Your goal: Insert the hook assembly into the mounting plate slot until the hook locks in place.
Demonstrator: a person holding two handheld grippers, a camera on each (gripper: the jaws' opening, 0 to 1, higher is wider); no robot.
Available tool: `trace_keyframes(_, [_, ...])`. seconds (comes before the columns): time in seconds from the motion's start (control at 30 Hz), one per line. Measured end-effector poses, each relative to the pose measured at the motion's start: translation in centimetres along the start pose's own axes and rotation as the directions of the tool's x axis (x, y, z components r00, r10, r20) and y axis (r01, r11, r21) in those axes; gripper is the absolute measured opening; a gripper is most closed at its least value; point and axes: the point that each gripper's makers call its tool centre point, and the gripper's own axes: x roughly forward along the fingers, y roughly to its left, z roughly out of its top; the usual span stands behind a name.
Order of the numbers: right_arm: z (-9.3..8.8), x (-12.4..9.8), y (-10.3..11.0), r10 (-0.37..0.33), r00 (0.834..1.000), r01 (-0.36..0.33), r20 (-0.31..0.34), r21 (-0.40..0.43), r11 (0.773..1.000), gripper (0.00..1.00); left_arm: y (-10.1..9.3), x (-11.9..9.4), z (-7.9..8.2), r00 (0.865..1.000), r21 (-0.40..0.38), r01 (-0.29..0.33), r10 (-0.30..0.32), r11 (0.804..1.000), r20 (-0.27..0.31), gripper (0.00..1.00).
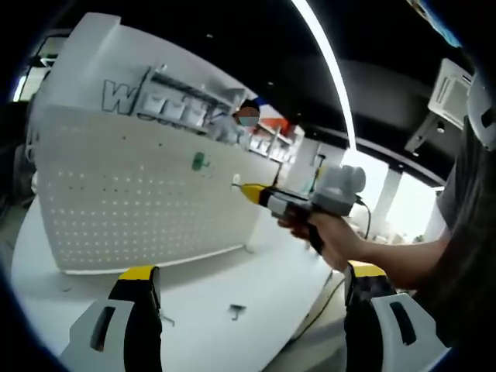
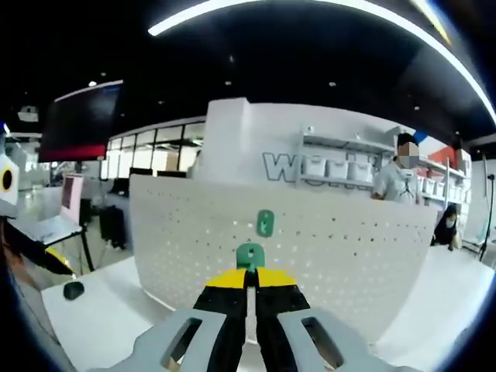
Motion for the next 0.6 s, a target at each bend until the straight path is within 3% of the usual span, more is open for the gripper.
trace_keyframes(0.27, [1.1, 2.6, -1.6, -0.045, 0.998, 0.045, 0.033, -0.002, 0.999, 0.0, 0.5, -0.3, 0.3, 1.0, -0.001, -0.018, 0.018, 1.0, 0.013, 1.0])
trace_keyframes(0.6, [0.9, 5.2, -4.2, -0.113, 0.993, 0.112, 0.043, 0.03, 0.993, 0.0, 1.3, -0.7, 0.2, 0.999, -0.006, -0.048, 0.048, 0.999, 0.003, 1.0])
